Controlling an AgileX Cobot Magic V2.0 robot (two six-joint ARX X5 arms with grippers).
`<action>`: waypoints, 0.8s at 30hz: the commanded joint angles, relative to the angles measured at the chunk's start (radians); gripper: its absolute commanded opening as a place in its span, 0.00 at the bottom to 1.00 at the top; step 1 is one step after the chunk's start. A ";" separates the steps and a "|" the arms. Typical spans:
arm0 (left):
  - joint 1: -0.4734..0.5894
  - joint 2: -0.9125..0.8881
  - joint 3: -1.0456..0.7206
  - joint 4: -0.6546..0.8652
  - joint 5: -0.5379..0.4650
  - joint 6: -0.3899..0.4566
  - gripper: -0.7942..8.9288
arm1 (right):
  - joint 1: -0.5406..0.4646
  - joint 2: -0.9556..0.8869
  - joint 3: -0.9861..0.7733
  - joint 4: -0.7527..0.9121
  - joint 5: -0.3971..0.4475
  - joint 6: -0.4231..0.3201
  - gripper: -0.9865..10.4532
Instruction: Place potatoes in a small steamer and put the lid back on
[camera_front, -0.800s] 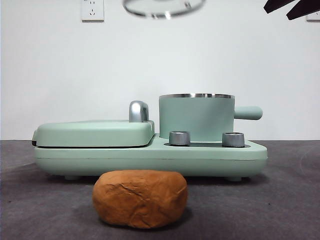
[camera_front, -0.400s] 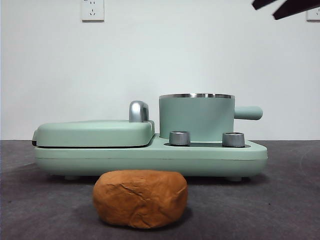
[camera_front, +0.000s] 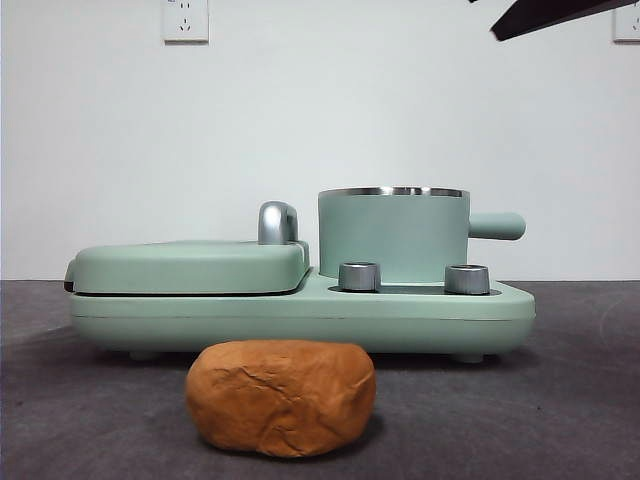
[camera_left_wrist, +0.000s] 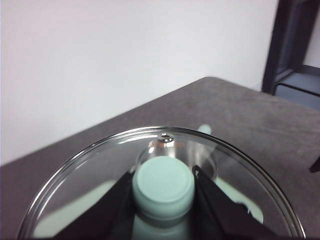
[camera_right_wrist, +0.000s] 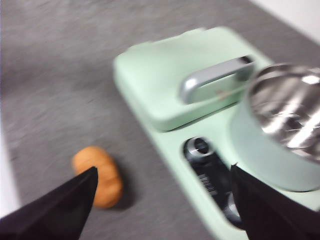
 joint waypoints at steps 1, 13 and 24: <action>0.004 -0.064 -0.032 -0.009 -0.027 -0.032 0.10 | 0.064 0.041 0.015 -0.024 0.012 0.006 0.45; 0.022 -0.200 -0.075 -0.165 -0.115 -0.019 0.10 | 0.335 0.348 0.015 -0.012 0.153 -0.002 0.45; 0.022 -0.205 -0.075 -0.164 -0.115 -0.019 0.10 | 0.392 0.592 0.015 0.161 0.185 -0.002 0.45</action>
